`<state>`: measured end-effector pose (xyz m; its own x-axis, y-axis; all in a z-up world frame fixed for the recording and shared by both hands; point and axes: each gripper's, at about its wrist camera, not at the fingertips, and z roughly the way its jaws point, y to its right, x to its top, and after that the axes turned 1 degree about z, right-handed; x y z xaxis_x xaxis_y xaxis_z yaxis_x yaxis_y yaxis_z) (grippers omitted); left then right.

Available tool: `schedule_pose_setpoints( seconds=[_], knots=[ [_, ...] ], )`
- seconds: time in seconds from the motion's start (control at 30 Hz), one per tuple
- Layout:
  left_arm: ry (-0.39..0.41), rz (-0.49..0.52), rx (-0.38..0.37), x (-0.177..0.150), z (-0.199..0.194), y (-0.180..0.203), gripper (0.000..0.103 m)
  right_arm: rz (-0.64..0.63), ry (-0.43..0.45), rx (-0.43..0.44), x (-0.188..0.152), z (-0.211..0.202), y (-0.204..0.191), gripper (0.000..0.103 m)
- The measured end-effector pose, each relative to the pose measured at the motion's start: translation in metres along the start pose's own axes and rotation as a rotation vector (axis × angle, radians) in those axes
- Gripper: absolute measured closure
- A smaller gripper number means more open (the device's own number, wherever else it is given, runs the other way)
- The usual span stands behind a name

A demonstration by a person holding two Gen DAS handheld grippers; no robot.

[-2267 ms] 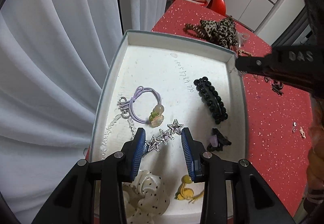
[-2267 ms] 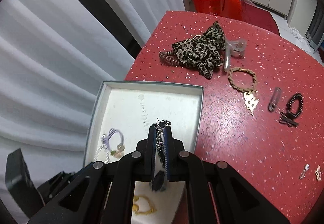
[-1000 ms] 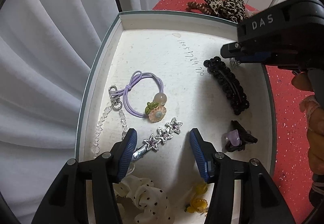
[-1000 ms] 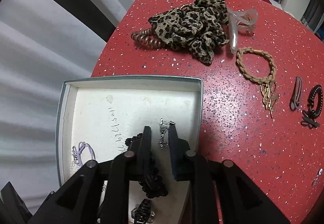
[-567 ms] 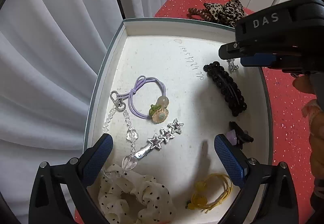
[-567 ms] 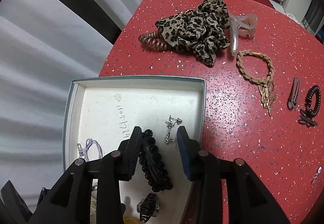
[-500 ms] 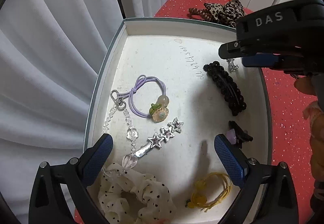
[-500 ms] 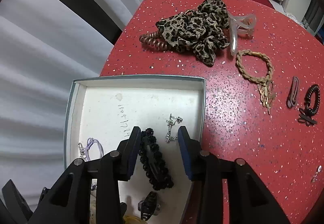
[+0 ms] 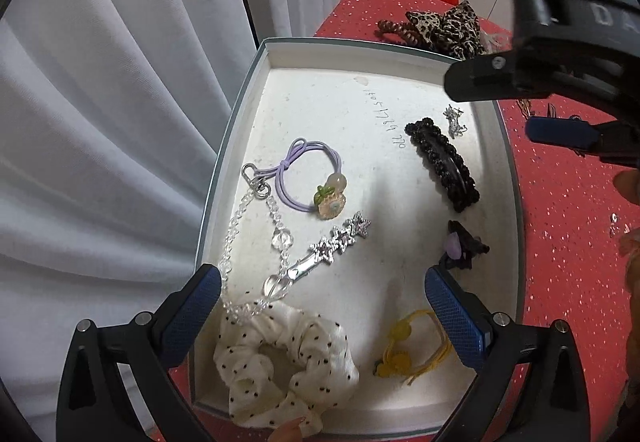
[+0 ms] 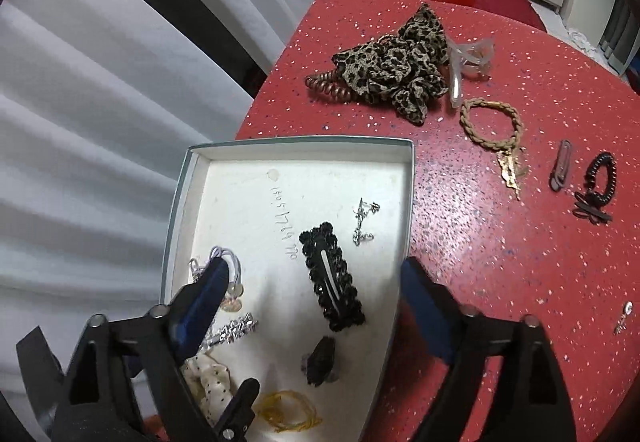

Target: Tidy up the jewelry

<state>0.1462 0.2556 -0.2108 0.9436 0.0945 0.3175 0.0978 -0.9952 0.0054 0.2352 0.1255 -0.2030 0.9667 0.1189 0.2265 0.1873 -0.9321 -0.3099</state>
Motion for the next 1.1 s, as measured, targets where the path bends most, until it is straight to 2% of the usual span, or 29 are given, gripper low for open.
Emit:
schedule_pose_setpoints(
  seconds=[0.13,0.17,0.2,0.23,0.4,0.8,1.1],
  knots=[
    [-0.004,-0.005,0.003,-0.003,-0.004,-0.002,0.001,0.000,0.006,-0.021,-0.007,-0.012,0.004,0.013],
    [-0.008,-0.011,0.002,-0.004,-0.006,-0.003,0.001,-0.002,0.006,-0.028,-0.009,-0.015,0.004,0.011],
    [-0.011,-0.015,0.001,-0.005,-0.007,-0.004,0.001,-0.005,0.007,-0.036,-0.013,-0.018,0.005,0.002],
    [-0.013,-0.017,0.002,-0.006,-0.007,-0.005,0.001,-0.006,0.013,-0.041,-0.016,-0.021,0.005,0.000],
    [-0.013,-0.015,0.013,-0.010,-0.011,-0.006,0.001,0.014,0.006,-0.062,-0.027,-0.026,0.008,0.000],
    [-0.023,0.019,0.020,-0.016,-0.017,-0.006,0.001,0.032,-0.078,-0.108,-0.051,-0.024,0.021,0.000],
    [-0.021,0.013,0.026,-0.022,-0.021,-0.010,0.001,0.057,-0.074,-0.136,-0.068,-0.031,0.031,0.000]
  ],
)
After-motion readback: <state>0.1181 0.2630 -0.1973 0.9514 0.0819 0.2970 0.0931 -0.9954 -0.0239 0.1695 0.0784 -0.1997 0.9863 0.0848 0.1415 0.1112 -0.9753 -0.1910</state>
